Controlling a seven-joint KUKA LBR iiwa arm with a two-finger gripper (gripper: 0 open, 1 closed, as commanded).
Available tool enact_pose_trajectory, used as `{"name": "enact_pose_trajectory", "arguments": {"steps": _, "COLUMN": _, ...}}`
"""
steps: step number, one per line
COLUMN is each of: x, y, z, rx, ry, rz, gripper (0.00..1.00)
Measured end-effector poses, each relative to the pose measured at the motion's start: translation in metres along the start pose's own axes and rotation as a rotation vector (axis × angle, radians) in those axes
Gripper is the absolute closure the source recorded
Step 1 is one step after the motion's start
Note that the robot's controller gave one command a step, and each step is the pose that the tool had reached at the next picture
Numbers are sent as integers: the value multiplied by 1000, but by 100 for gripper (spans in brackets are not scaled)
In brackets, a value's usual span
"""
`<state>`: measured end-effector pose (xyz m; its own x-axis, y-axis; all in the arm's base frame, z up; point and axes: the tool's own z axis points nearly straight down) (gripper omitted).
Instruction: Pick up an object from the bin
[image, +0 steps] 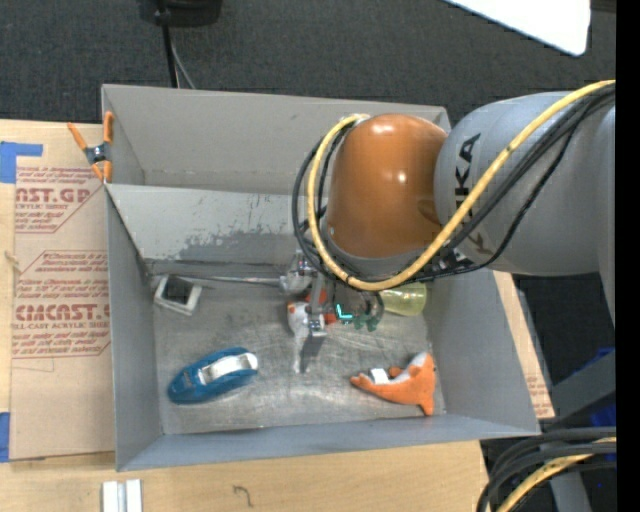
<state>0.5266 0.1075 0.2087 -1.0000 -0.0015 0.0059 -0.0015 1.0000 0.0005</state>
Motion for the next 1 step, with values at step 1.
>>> {"name": "enact_pose_trajectory", "arguments": {"steps": 1, "x": -2, "y": -1, "z": -3, "rx": -1, "ry": -7, "rz": 1, "gripper": 0}}
